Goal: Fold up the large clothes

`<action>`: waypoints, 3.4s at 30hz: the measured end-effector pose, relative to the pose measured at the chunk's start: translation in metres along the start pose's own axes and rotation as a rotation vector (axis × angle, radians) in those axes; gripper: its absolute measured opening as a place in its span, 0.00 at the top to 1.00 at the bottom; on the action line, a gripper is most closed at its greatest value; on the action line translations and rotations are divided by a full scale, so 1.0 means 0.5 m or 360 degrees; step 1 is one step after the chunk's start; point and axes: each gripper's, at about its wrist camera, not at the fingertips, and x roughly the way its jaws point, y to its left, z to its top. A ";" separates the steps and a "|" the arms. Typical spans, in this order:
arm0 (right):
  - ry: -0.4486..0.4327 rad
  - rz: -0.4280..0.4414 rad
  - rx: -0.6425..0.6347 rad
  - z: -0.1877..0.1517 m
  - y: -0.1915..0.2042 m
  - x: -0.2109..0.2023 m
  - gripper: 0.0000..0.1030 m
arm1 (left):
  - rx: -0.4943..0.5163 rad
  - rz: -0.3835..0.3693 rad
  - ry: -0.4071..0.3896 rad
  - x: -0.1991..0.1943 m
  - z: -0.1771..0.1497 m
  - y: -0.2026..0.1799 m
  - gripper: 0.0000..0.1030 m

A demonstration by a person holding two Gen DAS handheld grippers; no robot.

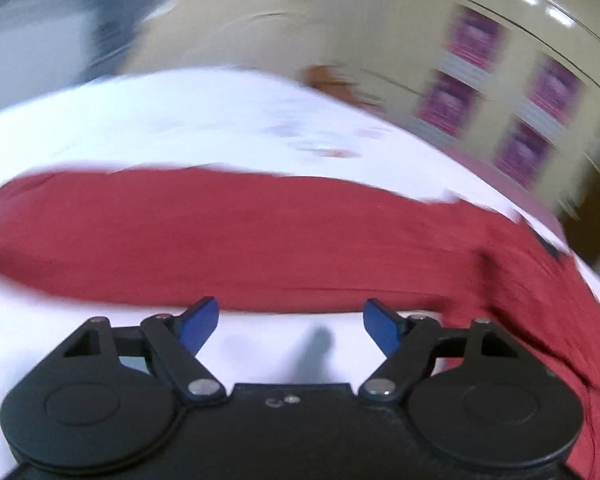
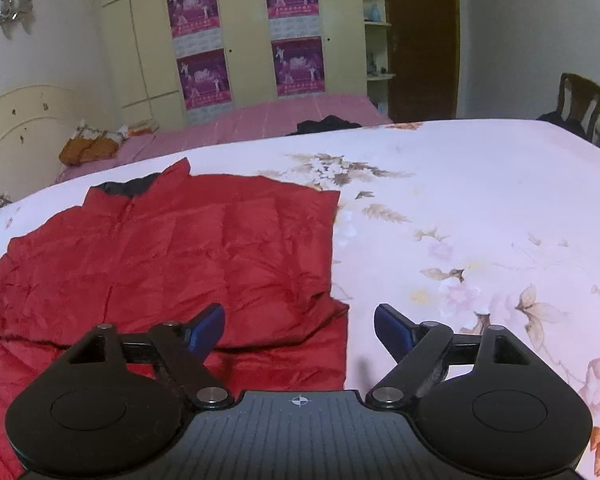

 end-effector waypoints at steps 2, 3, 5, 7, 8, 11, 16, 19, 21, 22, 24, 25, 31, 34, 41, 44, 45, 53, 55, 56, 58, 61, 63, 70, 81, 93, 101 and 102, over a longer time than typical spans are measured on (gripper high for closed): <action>0.0013 -0.0027 0.0000 0.002 0.010 0.003 0.21 | -0.0217 0.0037 0.0004 -0.018 0.003 0.085 0.31; 0.0019 -0.0021 -0.0001 0.003 0.017 0.004 0.21 | -0.0320 0.0020 -0.0017 -0.027 0.003 0.120 0.36; 0.0021 0.0001 -0.0010 0.002 0.032 0.005 0.21 | -0.0511 -0.0010 -0.0060 -0.040 0.005 0.173 0.36; 0.0024 0.0006 -0.0034 0.002 0.051 0.006 0.21 | -0.0682 -0.0036 -0.0098 -0.035 0.010 0.208 0.37; 0.0024 0.0007 -0.0038 0.003 0.062 0.006 0.21 | -0.0780 -0.0055 -0.0124 -0.030 0.012 0.225 0.37; 0.0040 0.0029 -0.0003 0.006 0.080 0.008 0.21 | -0.1018 -0.0093 -0.0210 -0.011 0.013 0.259 0.43; 0.0031 0.0011 -0.0031 0.010 0.105 0.005 0.21 | -0.1102 -0.0066 -0.0283 0.014 0.023 0.277 0.66; 0.0031 -0.0008 -0.0026 0.011 0.106 0.003 0.21 | -0.0974 -0.0029 -0.0252 0.011 0.039 0.271 0.92; 0.0020 -0.0023 -0.0020 0.014 0.102 0.001 0.21 | -0.0778 -0.0062 -0.0319 -0.003 0.064 0.227 0.93; 0.0014 -0.0033 -0.0014 0.015 0.099 0.001 0.21 | -0.0694 -0.0096 -0.0341 -0.013 0.070 0.201 0.93; 0.0015 -0.0050 0.0007 0.019 0.091 0.007 0.21 | -0.0509 -0.0199 -0.0372 -0.019 0.089 0.127 0.93; 0.0016 -0.0059 0.0016 0.022 0.087 0.010 0.21 | -0.0407 -0.0256 -0.0368 -0.018 0.095 0.081 0.93; 0.0036 -0.0074 0.0091 0.033 0.076 0.031 0.21 | 0.0128 -0.0559 -0.0192 0.029 0.077 -0.197 0.93; 0.0024 -0.0058 0.0110 0.034 0.076 0.029 0.21 | 0.0276 -0.0682 -0.0090 0.050 0.040 -0.314 0.93; 0.0000 -0.0037 0.0161 0.036 0.041 0.016 0.21 | 0.0627 -0.0891 0.0128 0.082 -0.055 -0.514 0.93; -0.0007 -0.0045 0.0199 0.039 0.013 0.011 0.21 | 0.0723 -0.0975 0.0196 0.086 -0.090 -0.572 0.93; -0.0009 -0.0049 0.0218 0.040 0.001 0.010 0.21 | 0.0760 -0.0998 0.0204 0.088 -0.098 -0.594 0.93; -0.0037 -0.0097 0.0323 0.050 -0.084 -0.010 0.21 | 0.0935 -0.1020 0.0305 0.100 -0.187 -0.708 0.93; -0.0041 -0.0103 0.0336 0.052 -0.102 -0.016 0.21 | 0.0942 -0.1040 0.0312 0.093 -0.203 -0.723 0.83; -0.0044 -0.0111 0.0342 0.052 -0.110 -0.019 0.21 | 0.0939 -0.1075 0.0319 0.085 -0.211 -0.727 0.62; -0.0040 -0.0115 0.0360 0.053 -0.124 -0.021 0.21 | 0.0942 -0.1146 0.0312 0.051 -0.223 -0.721 0.28; -0.0030 -0.0065 0.0396 0.057 -0.132 -0.021 0.21 | 0.0946 -0.1162 0.0239 0.021 -0.213 -0.704 0.34; -0.0033 0.0023 0.0397 0.062 -0.119 -0.019 0.21 | 0.0868 -0.1130 0.0206 0.005 -0.186 -0.661 0.49; 0.0075 0.0356 0.0356 0.061 -0.028 0.037 0.30 | 0.0710 -0.0635 0.0071 0.036 -0.081 -0.401 0.63; 0.0239 0.0410 0.0287 0.059 0.038 0.115 0.85 | 0.0739 -0.0395 0.0113 0.141 -0.045 -0.334 0.67; 0.0241 0.0290 0.0070 0.019 0.068 0.104 0.85 | 0.0752 -0.0420 0.0173 0.152 -0.037 -0.316 0.76; 0.0013 0.0151 0.0044 0.044 0.060 0.023 0.52 | 0.0659 -0.0550 0.0147 0.062 0.014 -0.253 0.60; -0.0010 0.0183 0.0013 0.049 0.064 0.016 0.52 | 0.0647 -0.0575 0.0120 0.049 0.021 -0.257 0.60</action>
